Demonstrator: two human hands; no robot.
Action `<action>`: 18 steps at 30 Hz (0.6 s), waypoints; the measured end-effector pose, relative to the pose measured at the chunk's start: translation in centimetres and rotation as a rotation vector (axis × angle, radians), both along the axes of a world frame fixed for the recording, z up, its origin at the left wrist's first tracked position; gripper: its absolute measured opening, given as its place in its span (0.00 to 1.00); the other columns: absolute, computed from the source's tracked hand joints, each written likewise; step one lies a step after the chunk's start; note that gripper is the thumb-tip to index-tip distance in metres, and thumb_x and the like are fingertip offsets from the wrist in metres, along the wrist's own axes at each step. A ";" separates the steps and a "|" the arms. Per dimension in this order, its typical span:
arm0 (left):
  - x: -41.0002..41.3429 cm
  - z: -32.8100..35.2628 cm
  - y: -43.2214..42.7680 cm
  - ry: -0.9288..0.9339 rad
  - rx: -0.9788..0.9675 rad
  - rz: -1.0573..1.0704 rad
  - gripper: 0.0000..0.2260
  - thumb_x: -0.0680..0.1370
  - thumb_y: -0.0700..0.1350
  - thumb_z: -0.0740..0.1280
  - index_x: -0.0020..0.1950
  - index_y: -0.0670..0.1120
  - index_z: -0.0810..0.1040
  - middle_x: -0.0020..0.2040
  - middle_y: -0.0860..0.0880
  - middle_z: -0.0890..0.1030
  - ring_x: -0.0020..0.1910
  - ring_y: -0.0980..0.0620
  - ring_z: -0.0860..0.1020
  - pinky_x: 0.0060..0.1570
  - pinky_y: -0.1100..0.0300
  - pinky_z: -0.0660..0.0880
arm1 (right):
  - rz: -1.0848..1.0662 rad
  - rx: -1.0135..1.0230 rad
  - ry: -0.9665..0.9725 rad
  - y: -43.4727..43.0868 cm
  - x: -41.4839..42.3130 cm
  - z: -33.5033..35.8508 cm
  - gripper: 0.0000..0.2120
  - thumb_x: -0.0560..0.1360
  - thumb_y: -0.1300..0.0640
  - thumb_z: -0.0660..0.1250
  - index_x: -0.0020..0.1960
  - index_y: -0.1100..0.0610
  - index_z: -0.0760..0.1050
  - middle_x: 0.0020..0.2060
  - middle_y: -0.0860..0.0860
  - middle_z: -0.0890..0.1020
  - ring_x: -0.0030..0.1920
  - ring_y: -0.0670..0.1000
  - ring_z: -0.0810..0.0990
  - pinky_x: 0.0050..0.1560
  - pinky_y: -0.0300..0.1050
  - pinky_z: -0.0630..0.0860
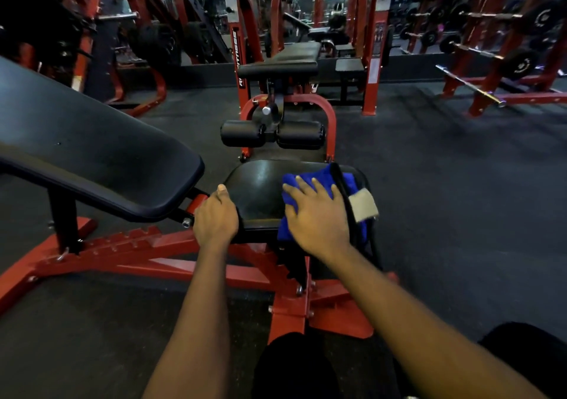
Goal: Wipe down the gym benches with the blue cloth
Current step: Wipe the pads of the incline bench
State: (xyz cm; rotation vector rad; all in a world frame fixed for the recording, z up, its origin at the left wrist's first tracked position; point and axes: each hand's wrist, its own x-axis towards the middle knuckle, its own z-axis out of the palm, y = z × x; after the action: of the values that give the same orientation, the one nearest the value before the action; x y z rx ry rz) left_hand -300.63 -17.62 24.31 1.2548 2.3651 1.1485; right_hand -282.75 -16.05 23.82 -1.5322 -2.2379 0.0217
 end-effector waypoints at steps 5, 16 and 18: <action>-0.4 -0.2 0.2 0.024 -0.016 -0.008 0.26 0.85 0.54 0.45 0.63 0.38 0.75 0.63 0.35 0.76 0.63 0.36 0.72 0.59 0.46 0.67 | -0.300 0.156 0.275 -0.8 3.2 -2.9 0.25 0.75 0.41 0.55 0.70 0.43 0.72 0.74 0.46 0.69 0.76 0.55 0.60 0.73 0.66 0.50; -4.1 -1.7 -1.2 -0.306 0.106 -0.141 0.29 0.83 0.60 0.46 0.69 0.43 0.75 0.71 0.39 0.71 0.70 0.39 0.69 0.70 0.44 0.64 | -0.131 0.433 0.242 -1.9 -0.2 -4.4 0.20 0.76 0.48 0.58 0.62 0.54 0.80 0.65 0.52 0.79 0.66 0.57 0.75 0.72 0.58 0.62; -4.9 -2.4 -2.2 -0.350 0.177 -0.149 0.29 0.82 0.63 0.47 0.68 0.45 0.76 0.69 0.42 0.74 0.69 0.42 0.70 0.70 0.44 0.66 | -0.080 0.384 0.165 -1.9 -4.0 -4.0 0.20 0.75 0.48 0.58 0.60 0.54 0.80 0.64 0.54 0.79 0.64 0.58 0.77 0.70 0.58 0.66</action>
State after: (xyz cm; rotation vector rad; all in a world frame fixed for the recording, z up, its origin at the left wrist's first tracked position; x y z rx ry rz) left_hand -305.52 -19.87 21.90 1.1479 1.9215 1.4206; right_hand -286.70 -17.93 19.85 -1.3547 -1.9152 -0.2786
